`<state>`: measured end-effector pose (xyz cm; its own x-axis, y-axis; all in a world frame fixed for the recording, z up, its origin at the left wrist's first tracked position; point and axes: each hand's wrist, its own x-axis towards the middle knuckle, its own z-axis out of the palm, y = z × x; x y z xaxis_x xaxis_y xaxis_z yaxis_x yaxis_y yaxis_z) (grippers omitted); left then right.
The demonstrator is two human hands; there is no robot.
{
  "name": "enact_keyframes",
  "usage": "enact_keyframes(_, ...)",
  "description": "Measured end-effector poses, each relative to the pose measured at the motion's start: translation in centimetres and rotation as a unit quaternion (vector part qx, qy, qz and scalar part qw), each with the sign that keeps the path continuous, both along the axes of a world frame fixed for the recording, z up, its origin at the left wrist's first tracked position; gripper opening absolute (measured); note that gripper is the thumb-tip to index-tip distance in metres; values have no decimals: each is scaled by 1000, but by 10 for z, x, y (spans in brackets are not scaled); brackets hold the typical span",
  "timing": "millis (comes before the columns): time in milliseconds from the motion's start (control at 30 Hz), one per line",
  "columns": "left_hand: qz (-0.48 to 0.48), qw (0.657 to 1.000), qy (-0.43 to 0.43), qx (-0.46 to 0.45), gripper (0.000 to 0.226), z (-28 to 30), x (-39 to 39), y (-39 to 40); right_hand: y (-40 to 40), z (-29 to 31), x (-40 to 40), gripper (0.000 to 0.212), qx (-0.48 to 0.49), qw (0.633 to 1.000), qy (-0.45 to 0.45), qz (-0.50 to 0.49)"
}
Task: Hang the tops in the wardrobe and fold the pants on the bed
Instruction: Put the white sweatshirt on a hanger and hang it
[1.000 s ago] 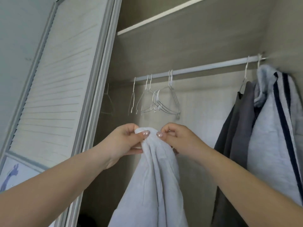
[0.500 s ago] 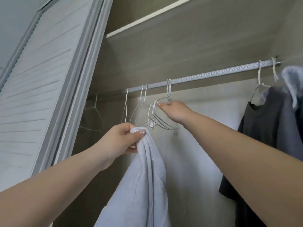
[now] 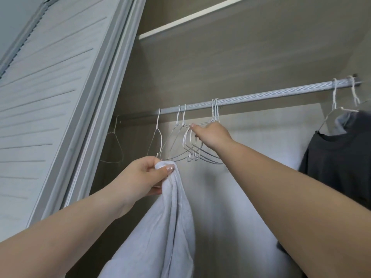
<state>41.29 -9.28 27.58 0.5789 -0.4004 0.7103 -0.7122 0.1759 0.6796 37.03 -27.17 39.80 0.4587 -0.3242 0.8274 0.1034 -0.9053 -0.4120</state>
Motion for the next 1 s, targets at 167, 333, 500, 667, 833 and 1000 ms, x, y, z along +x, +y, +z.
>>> enact_keyframes(167, -41, 999, 9, -12, 17, -3, 8, -1, -2, -1, 13, 39, 23, 1000, 15, 3)
enact_keyframes(333, -55, 998, 6, -12, 18, -3, 9, -1, 3, -4, 19, 60, 30, 998, 42, 18)
enact_keyframes(500, -64, 998, 11, -15, 18, -6, 7, -1, 3, -6, 21, 36, -22, 998, 36, -43)
enact_keyframes(667, -72, 997, 22, -19, 17, -8, 4, -6, 2, -13, 12, 30, -17, 994, -57, -90)
enact_keyframes(833, -81, 996, 24, -18, 22, -7, -3, -14, -5, -9, -4, 31, 32, 985, -148, -78)
enact_keyframes(1000, -94, 995, 34, -23, 20, -11, -6, -18, -13, -8, -22, 35, 18, 978, -199, -61)
